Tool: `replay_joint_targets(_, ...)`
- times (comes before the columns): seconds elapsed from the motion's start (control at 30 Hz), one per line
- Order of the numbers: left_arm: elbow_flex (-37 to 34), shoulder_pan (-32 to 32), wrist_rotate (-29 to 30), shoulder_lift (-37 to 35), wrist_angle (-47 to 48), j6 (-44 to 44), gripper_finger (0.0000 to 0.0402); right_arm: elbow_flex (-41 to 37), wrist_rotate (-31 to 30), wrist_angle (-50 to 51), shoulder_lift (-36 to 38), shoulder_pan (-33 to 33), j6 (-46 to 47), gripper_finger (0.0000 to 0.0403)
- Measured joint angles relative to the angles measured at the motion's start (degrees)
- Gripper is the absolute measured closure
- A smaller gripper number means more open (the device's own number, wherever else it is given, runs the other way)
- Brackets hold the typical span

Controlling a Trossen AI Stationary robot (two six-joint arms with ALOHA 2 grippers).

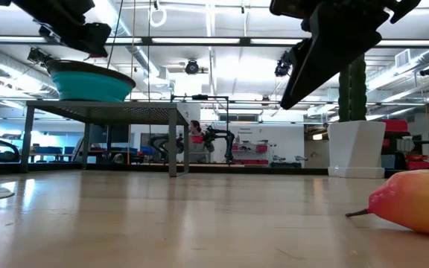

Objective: Pick & Place Fruit
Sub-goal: Put the orange pear into the blue strainer bowl on the shelf, then put the brown kiwi into the blue strainer bowl on the shelf

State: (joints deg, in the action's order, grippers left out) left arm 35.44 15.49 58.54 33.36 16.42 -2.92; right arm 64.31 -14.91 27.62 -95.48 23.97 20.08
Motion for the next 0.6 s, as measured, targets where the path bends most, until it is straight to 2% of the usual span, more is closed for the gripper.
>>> replay_joint_targets(0.23,0.00,0.11,-1.91,0.00,1.73,2.34,0.0191,0.00,0.01,-1.11,0.00,0.00,0.01,0.0165)
replay_joint_targets(0.37,0.00,0.08,-5.38,-0.01,0.31,2.21,0.0166,0.00,0.01,-1.08,0.00,0.00,0.01,0.0165)
replay_joint_targets(0.47,0.00,-0.59,-12.01,-0.07,-2.91,1.06,0.0157,0.00,0.01,-0.87,0.00,0.01,0.01,0.0165)
replay_joint_targets(0.6,0.00,-2.66,-25.03,-0.03,-7.85,-0.69,0.0155,0.00,0.54,-0.40,0.00,0.00,0.03,0.0165)
